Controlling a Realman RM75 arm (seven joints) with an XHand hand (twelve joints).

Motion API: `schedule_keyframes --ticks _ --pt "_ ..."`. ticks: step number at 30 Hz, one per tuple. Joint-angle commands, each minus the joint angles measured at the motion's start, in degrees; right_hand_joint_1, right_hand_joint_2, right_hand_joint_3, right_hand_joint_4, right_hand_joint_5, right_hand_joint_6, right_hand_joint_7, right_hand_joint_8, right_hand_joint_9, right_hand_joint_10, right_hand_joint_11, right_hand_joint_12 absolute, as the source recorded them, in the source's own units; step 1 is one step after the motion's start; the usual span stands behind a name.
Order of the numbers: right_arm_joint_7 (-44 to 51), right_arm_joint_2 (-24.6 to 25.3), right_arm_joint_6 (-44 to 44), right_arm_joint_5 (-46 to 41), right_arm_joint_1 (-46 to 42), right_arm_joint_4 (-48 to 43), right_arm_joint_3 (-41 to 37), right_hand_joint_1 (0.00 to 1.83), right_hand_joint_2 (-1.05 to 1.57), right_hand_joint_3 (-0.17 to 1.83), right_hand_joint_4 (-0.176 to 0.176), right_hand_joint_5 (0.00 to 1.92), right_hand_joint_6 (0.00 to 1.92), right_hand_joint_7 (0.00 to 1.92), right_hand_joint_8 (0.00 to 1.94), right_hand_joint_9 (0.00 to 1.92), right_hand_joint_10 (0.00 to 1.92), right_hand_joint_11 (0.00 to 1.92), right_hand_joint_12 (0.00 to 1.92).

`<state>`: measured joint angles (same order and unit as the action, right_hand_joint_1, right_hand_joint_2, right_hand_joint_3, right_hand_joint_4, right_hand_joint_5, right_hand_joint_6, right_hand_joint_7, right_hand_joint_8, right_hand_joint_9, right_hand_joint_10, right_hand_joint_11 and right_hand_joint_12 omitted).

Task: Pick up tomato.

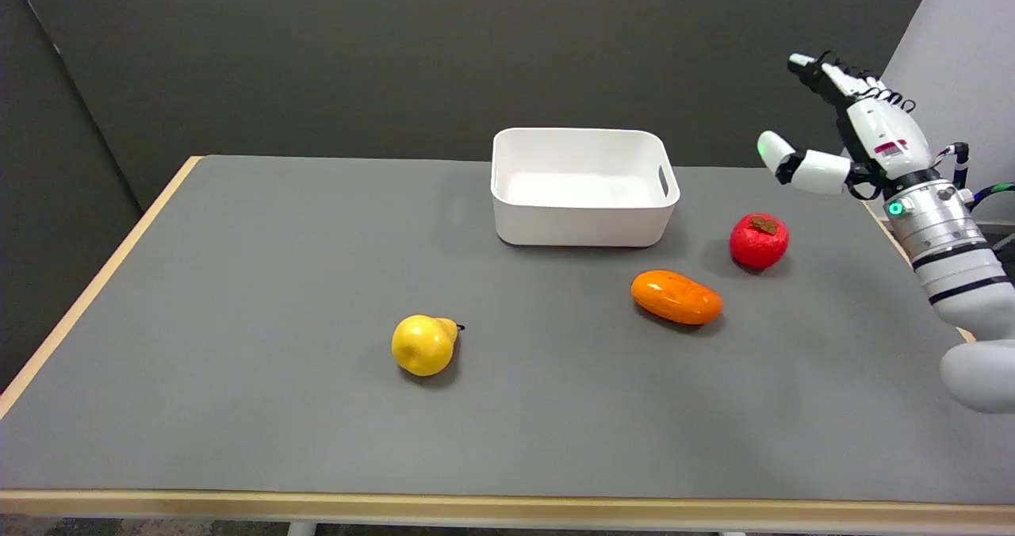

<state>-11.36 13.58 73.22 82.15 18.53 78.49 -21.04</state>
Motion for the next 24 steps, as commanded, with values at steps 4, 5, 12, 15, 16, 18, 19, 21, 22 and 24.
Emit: schedule_keyframes --ticks 4,5,12,15,16,18,19,21,22,24 --pt "22.1 -0.7 -16.7 -8.8 -4.6 -1.0 -6.1 0.33 0.59 0.90 0.089 0.19 0.41 0.32 0.34 0.24 0.65 0.05 1.14" --pt "22.0 -0.7 -17.0 -8.8 -5.8 -1.0 -6.1 0.33 0.59 0.90 0.089 0.20 0.41 0.33 0.34 0.24 0.65 0.06 1.14" --pt "18.8 -1.6 -11.5 -8.7 -13.4 1.4 -6.2 0.26 0.57 0.89 0.088 0.22 0.43 0.35 0.36 0.27 0.68 0.09 1.17" --pt "15.3 -2.1 -8.0 -7.1 -14.9 3.1 -4.8 0.25 0.57 0.89 0.088 0.22 0.44 0.36 0.37 0.27 0.69 0.10 1.19" --pt "14.6 -2.2 -6.9 -6.5 -14.9 3.5 -4.1 0.24 0.57 0.90 0.089 0.23 0.44 0.37 0.37 0.28 0.69 0.11 1.19" --pt "13.1 -2.1 -4.9 -5.1 -14.9 4.0 -2.9 0.23 0.57 0.90 0.091 0.23 0.45 0.37 0.38 0.28 0.70 0.11 1.20" --pt "12.3 -2.0 -4.3 -4.3 -14.9 4.0 -2.6 0.22 0.57 0.90 0.092 0.23 0.45 0.37 0.38 0.29 0.71 0.12 1.20" --pt "10.5 -1.8 -3.9 -3.0 -14.9 3.8 -2.3 0.22 0.57 0.90 0.093 0.24 0.45 0.37 0.38 0.29 0.71 0.12 1.20" --pt "9.5 -1.5 -4.3 -2.2 -14.9 3.4 -2.5 0.22 0.57 0.90 0.093 0.24 0.45 0.38 0.38 0.29 0.71 0.12 1.21" --pt "8.2 -1.0 -5.5 -1.1 -14.7 2.5 -2.5 0.21 0.57 0.90 0.094 0.24 0.46 0.38 0.38 0.29 0.71 0.12 1.21"
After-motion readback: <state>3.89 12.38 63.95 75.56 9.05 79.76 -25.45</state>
